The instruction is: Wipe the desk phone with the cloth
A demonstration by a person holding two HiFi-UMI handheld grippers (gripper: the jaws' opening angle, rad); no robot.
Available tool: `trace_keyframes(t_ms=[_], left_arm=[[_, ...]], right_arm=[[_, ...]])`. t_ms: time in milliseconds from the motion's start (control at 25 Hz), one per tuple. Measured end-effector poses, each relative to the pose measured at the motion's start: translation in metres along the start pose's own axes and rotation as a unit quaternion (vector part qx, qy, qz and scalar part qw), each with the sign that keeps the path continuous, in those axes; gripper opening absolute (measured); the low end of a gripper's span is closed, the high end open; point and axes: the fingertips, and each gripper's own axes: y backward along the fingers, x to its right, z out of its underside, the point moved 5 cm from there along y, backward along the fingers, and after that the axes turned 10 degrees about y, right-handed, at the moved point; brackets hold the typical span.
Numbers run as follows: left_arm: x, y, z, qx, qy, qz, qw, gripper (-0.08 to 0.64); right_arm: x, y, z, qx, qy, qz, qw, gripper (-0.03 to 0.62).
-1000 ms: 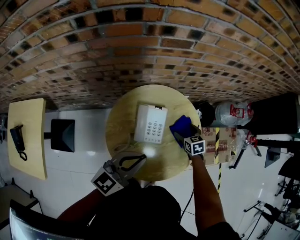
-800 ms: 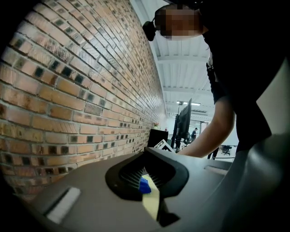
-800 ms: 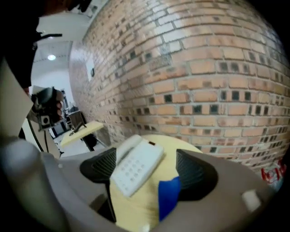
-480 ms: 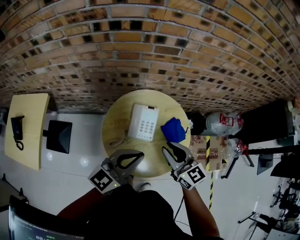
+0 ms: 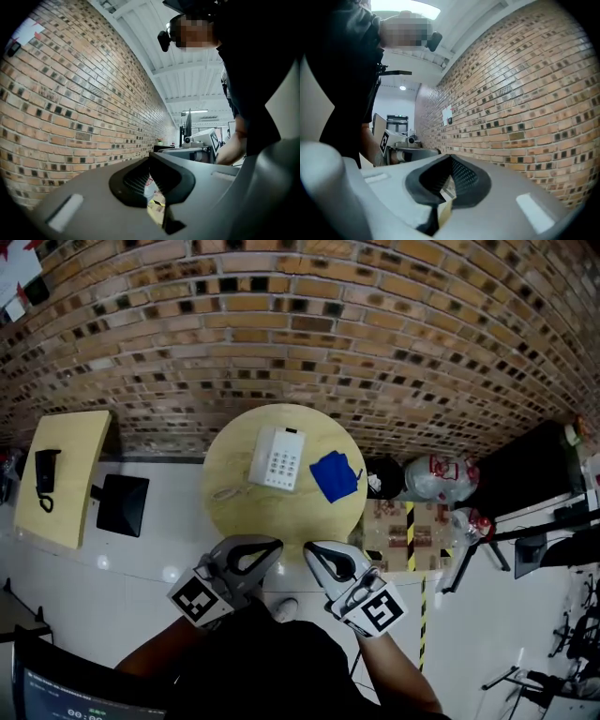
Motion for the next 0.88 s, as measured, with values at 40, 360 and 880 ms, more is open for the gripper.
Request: trace_keyframes(t_ms=[40,360,880], left_arm=[[0.009,0.003,0.001,0.002,-0.003,-0.003,1.0,-0.012],[0.052,0.019,0.001,0.008,-0.013,-0.012,0.9998,-0.012],[0.055,0.021,-0.003,0.004,-0.013,-0.008,0.9999,-0.012]], right_arm=[[-0.008,0.006,-0.001,0.0,0.0,-0.002,1.0,0.002],[-0.043,0.029,-0.021,0.013,-0.017,-0.018,1.0,0.0],[-0.045,0.025,-0.03,0.008,-0.003,-0.012,1.0,0.0]])
